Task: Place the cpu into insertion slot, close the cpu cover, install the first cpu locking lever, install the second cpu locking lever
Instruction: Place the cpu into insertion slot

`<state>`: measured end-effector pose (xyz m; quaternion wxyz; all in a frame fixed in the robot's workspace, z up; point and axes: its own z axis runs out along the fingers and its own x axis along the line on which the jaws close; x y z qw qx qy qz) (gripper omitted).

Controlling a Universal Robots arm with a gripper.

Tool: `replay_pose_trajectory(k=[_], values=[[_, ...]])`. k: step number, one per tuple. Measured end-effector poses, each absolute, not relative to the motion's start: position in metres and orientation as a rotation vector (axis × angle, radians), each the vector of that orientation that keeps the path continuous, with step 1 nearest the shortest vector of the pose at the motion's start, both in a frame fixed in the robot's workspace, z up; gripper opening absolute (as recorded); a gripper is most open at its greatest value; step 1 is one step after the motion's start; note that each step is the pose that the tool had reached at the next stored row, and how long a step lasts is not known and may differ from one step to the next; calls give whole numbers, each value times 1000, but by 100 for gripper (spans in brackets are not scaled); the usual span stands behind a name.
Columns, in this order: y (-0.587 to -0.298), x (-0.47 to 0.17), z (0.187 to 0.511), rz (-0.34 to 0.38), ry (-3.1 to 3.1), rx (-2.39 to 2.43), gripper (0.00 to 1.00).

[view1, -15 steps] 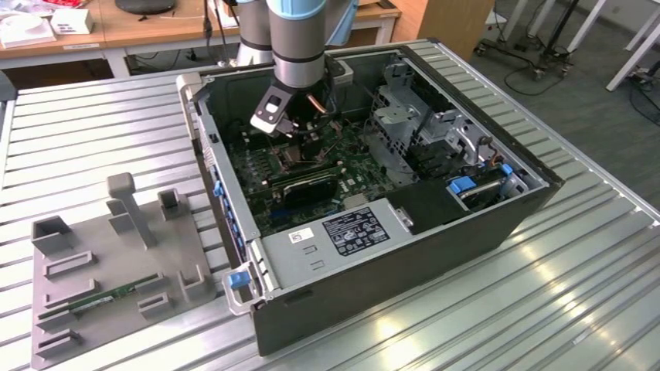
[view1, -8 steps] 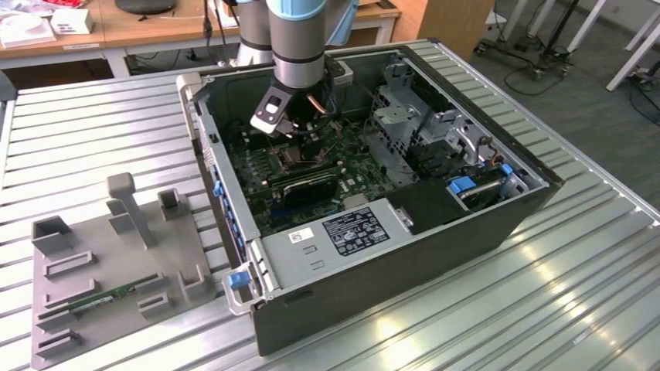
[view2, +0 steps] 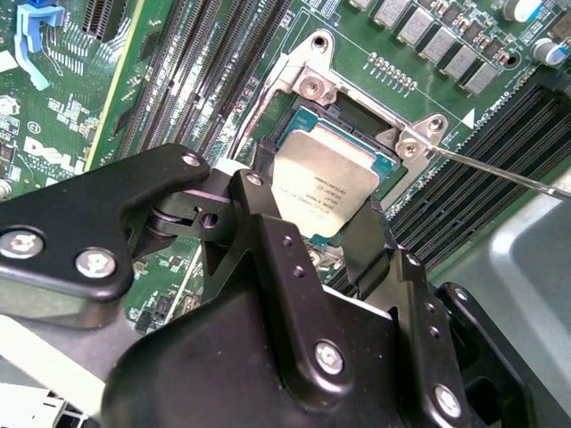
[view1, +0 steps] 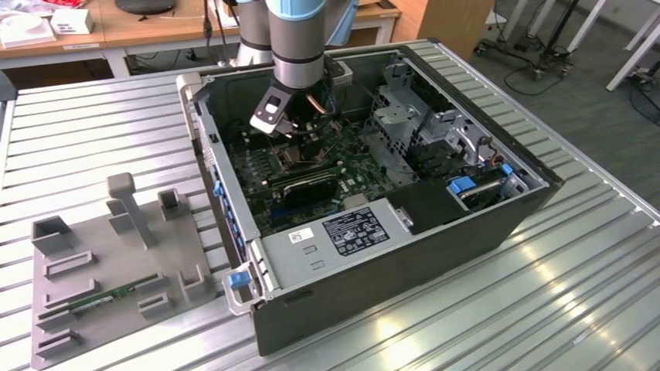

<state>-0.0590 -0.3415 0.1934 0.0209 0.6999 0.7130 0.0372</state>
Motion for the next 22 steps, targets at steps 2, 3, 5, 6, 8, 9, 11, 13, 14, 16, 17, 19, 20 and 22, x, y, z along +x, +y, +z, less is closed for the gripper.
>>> replay_pose_trajectory(k=[2,3,5,6,8,9,11,13,14,16,17,19,20,22], values=[[-342,-59,193,115,2210,2171,54],[-342,-59,192,115,2210,2171,54],[-342,-59,192,115,2210,2171,54],[-342,-59,192,115,2210,2171,54],[-342,-59,192,118,2211,2172,54],[-342,-59,192,118,2211,2172,54],[-342,-59,191,118,2211,2172,54],[-342,-59,191,118,2211,2172,54],[-342,-59,191,118,2211,2172,54],[-342,-59,191,118,2206,2178,54],[-342,-59,191,118,2200,2183,54],[-342,-59,191,118,2190,2192,54],[-342,-59,191,118,2190,2193,54],[-342,-59,191,118,2189,2193,54]])
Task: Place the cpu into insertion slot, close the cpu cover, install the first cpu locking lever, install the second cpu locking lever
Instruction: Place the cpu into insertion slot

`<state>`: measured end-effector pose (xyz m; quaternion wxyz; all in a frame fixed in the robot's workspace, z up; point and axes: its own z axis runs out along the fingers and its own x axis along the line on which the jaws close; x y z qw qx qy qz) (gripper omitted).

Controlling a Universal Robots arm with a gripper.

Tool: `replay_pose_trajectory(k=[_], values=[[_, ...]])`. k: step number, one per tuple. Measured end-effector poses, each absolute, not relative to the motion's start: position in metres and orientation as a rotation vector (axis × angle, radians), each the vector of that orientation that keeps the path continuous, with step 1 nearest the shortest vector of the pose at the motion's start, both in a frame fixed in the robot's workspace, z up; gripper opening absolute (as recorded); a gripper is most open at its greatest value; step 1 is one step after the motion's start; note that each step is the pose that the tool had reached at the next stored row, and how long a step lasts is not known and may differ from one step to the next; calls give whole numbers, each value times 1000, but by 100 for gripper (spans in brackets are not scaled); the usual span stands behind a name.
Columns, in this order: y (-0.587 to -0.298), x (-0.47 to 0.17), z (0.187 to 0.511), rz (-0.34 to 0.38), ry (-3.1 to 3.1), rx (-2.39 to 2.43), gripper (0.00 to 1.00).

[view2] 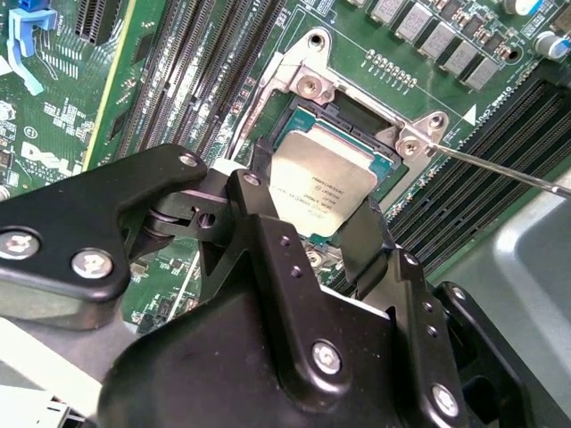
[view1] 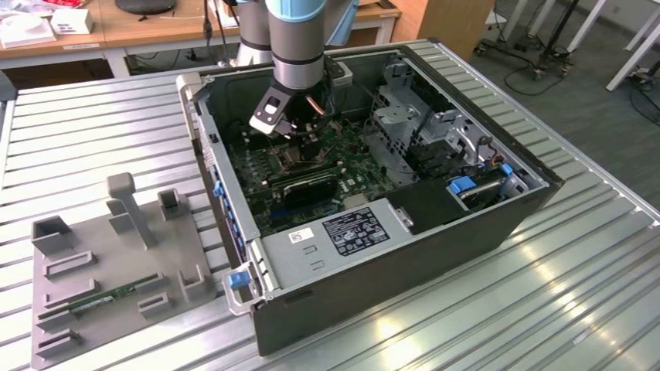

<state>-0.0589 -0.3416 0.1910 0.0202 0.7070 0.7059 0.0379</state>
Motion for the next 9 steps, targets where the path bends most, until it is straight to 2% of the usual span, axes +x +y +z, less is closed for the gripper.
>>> replay_pose_trajectory(k=[8,9], values=[[-341,-59,191,120,2189,2194,55],[-341,-59,191,119,2189,2194,61]])
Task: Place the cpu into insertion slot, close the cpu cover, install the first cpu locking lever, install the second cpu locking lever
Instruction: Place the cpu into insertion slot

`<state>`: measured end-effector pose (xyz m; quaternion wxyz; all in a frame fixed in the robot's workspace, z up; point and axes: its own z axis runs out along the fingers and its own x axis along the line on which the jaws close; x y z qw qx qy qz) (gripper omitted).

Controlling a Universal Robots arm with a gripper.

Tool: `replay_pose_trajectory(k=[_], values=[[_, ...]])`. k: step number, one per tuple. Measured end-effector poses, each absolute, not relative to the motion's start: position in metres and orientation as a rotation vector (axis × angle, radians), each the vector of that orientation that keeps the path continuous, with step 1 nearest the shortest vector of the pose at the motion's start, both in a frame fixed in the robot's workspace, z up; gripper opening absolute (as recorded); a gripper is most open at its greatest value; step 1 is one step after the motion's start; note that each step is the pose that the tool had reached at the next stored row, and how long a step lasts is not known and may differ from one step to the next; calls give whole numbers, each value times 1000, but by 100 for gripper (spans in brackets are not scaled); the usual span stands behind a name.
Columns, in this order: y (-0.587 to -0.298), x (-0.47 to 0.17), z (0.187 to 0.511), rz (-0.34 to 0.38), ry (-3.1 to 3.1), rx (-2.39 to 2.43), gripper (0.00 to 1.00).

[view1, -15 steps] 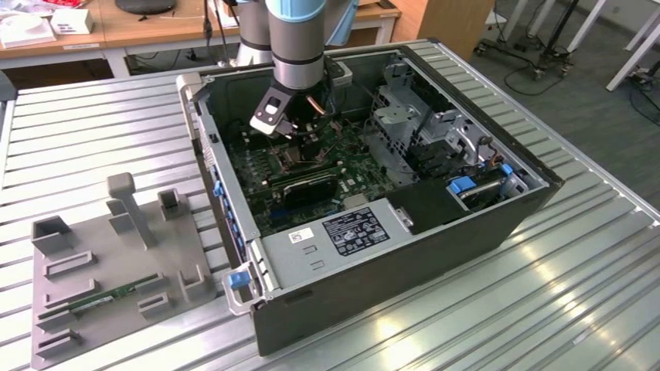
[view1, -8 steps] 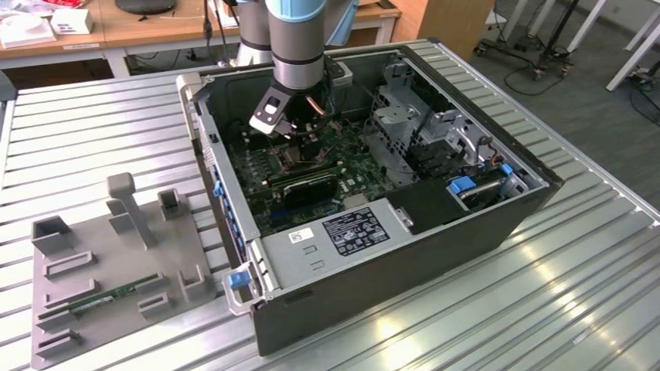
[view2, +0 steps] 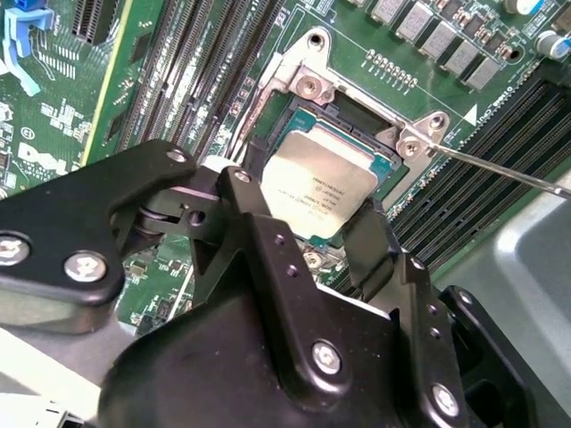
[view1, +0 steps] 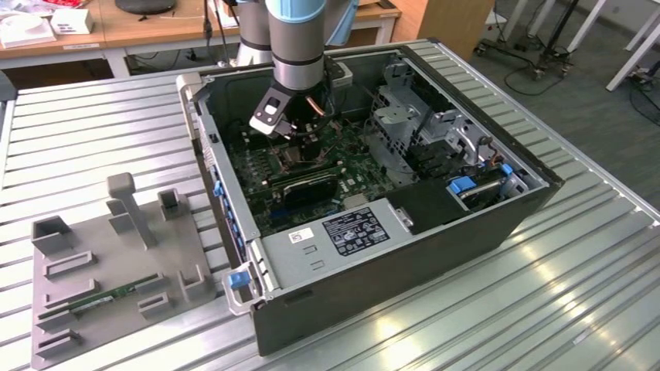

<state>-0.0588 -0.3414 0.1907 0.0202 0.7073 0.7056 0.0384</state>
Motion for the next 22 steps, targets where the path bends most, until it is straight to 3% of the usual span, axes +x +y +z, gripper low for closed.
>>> replay_pose_trajectory(k=[22], values=[[-341,-59,206,118,2188,2194,61]])
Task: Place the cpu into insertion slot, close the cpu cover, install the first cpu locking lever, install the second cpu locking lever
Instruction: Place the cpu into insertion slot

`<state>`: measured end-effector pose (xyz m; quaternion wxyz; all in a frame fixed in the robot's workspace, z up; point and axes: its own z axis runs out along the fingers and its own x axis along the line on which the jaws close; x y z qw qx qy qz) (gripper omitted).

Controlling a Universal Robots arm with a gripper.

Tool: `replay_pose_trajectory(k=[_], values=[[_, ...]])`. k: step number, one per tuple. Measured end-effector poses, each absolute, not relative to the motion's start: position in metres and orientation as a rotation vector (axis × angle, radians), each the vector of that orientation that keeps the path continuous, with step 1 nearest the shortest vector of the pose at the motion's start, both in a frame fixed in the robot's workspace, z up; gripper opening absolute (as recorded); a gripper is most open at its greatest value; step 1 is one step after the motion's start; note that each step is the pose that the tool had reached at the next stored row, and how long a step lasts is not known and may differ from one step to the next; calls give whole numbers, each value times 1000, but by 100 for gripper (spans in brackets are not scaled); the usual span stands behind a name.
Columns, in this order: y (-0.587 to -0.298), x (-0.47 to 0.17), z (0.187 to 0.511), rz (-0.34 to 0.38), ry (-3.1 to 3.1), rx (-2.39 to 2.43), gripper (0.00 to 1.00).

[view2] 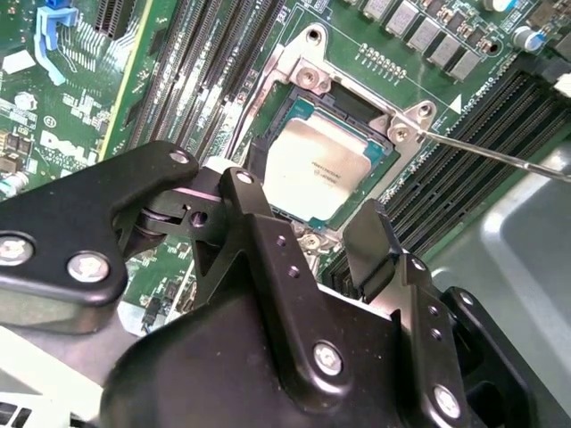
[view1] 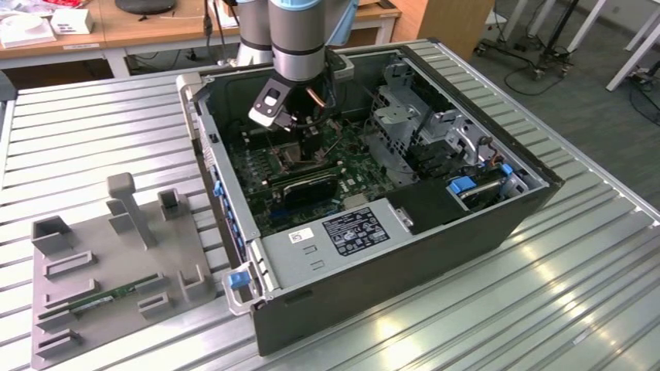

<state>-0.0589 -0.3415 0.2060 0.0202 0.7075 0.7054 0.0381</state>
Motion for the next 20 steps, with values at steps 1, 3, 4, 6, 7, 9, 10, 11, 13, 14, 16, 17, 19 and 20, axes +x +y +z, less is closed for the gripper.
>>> replay_pose_trajectory(k=[1,3,4,6,7,9,10,11,13,14,16,17,19,20], values=[[-342,-59,206,118,2188,2194,61],[-342,-59,208,118,2188,2194,61],[-342,-59,209,118,2188,2194,61],[-342,-59,211,118,2188,2194,61],[-342,-59,211,118,2188,2194,61],[-342,-59,211,118,2188,2194,61],[-342,-59,212,118,2188,2194,61],[-342,-59,212,118,2188,2194,61],[-342,-59,212,117,2188,2194,61],[-342,-59,212,117,2188,2194,61],[-342,-59,212,118,2189,2195,61],[-342,-59,212,114,2191,2198,61],[-342,-58,212,106,2196,2203,61],[-342,-58,212,103,2198,2205,61]])
